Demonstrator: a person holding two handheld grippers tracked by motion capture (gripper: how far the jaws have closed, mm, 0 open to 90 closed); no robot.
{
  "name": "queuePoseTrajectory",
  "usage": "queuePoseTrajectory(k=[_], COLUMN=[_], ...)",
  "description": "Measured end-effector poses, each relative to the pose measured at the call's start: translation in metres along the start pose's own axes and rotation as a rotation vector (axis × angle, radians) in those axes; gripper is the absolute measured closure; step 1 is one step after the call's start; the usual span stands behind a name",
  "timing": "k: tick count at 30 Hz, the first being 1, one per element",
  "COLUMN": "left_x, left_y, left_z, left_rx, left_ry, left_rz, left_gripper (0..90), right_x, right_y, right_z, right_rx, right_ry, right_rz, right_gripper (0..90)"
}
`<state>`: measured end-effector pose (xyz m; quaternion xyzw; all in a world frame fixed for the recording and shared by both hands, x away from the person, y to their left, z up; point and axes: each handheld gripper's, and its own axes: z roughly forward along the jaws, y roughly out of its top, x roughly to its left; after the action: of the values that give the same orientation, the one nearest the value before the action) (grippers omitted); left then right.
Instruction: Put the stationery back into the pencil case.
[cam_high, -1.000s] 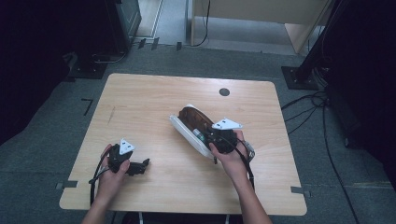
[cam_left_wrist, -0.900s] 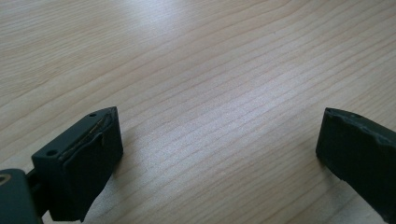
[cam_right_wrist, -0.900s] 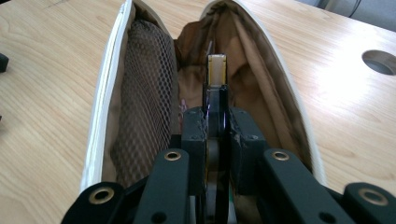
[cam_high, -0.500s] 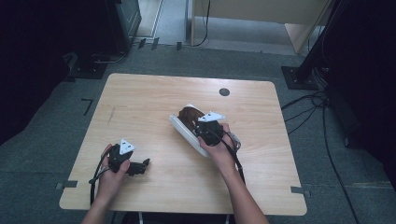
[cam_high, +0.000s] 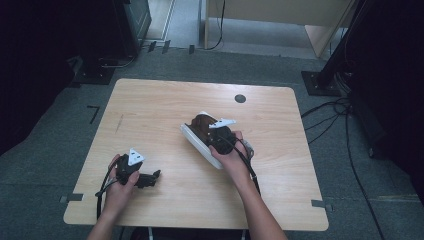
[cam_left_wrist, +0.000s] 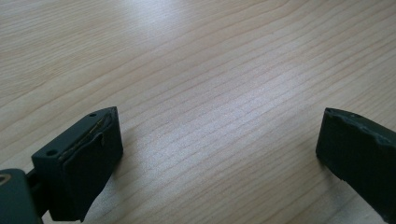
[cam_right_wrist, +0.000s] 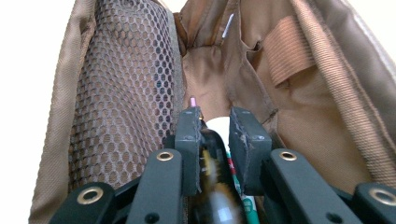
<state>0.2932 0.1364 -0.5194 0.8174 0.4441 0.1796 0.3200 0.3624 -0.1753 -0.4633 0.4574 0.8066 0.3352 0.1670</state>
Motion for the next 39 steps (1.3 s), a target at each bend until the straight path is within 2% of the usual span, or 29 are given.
queuePoseTrajectory(k=[4, 5, 6, 9, 13, 19, 21, 22, 23, 26, 28, 34, 39], left_x=[0.000, 0.000, 0.000, 0.000, 0.000, 0.000, 0.000, 0.000, 0.000, 0.000, 0.000, 0.000, 0.000], left_y=[0.000, 0.000, 0.000, 0.000, 0.000, 0.000, 0.000, 0.000, 0.000, 0.000, 0.000, 0.000, 0.000], left_z=[0.000, 0.000, 0.000, 0.000, 0.000, 0.000, 0.000, 0.000, 0.000, 0.000, 0.000, 0.000, 0.000], left_rx=[-0.001, 0.000, 0.000, 0.000, 0.000, 0.000, 0.000, 0.000, 0.000, -0.001, -0.002, -0.001, 0.000], left_ry=[0.000, 0.000, 0.000, 0.000, 0.002, 0.000, 0.000, 0.000, 0.000, 0.001, 0.001, 0.000, 0.000], left_rz=[-0.001, 0.001, 0.001, 0.000, 0.003, 0.001, 0.001, 0.000, 0.000, 0.000, -0.001, 0.000, 0.000], left_gripper=[0.5, 0.5, 0.5, 0.5, 0.5, 0.5, 0.5, 0.5, 0.5, 0.5, 0.5, 0.5, 0.5], right_x=[0.001, 0.002, 0.002, 0.002, 0.001, -0.003, -0.005, -0.005, -0.005, -0.005, -0.006, -0.019, -0.032], right_y=[0.001, 0.002, 0.002, 0.002, 0.002, 0.003, 0.003, 0.002, 0.002, 0.000, -0.002, -0.010, -0.020], right_z=[-0.005, -0.010, -0.010, -0.022, -0.030, -0.047, -0.053, -0.059, -0.059, -0.069, -0.076, -0.089, -0.097], right_rx=[-0.024, -0.054, -0.054, -0.119, -0.151, -0.240, -0.262, -0.277, -0.277, -0.282, -0.284, -0.274, -0.261], right_ry=[-0.006, -0.022, -0.022, -0.033, -0.025, -0.015, 0.013, 0.021, 0.021, 0.020, 0.013, -0.043, -0.067], right_rz=[-0.007, -0.022, -0.022, -0.035, -0.029, -0.025, -0.012, -0.011, -0.011, -0.008, 0.017, 0.074, 0.110], right_gripper=[72.5, 72.4, 72.4, 69.3, 66.7, 53.5, 44.6, 36.5, 36.5, 24.8, 22.5, 12.6, 3.3])
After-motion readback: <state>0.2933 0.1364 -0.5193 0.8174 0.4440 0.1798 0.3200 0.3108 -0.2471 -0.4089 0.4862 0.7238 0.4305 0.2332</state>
